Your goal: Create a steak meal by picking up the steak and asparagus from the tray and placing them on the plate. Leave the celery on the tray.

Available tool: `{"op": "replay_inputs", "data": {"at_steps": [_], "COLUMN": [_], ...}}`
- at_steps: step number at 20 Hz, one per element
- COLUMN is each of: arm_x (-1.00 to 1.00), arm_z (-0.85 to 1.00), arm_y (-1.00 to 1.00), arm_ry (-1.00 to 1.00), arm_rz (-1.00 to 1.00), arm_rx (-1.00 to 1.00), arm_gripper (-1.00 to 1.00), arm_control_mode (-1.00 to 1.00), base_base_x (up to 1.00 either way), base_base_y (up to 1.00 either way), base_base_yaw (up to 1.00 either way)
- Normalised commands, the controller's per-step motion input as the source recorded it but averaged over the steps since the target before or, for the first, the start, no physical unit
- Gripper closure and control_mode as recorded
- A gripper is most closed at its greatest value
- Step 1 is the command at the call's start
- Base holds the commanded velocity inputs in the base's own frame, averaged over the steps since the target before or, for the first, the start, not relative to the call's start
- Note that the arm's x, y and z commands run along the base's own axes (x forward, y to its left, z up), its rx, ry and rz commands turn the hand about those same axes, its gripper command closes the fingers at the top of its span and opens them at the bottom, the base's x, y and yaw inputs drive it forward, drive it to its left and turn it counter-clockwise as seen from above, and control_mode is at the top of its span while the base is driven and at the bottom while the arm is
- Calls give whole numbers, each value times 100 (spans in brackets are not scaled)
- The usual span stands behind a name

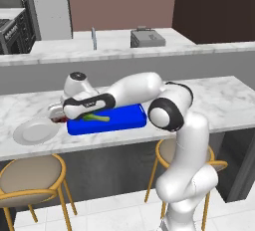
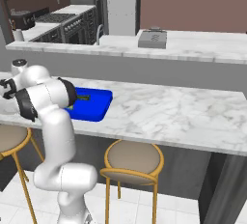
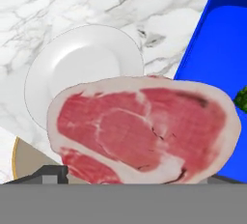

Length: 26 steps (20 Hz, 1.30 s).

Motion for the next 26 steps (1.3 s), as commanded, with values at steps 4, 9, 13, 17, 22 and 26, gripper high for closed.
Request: {"op": "replay_inputs", "data": {"at_steps": [4, 9, 13, 17, 22, 26], "arm_x": [-1, 0, 4, 8, 13, 21], "arm_z": [-21, -9, -16, -26, -30, -21], "arm_y": [64, 40, 23, 18, 7, 0], "arm_ry": [1, 0, 0, 0, 0, 0], "arm_rz": [5, 0, 0, 0, 0, 0], "arm_rx": [-5, -3, -2, -2, -1, 0], "arm_gripper": [100, 100, 100, 100, 100, 100], "arm_control_mode": [-100, -100, -100, -100, -100, -100], "base_base_x": [0, 0, 0, 0, 0, 0], "base_base_y": [0, 0, 0, 0, 0, 0], "base_base_yaw": [0, 0, 0, 0, 0, 0]}}
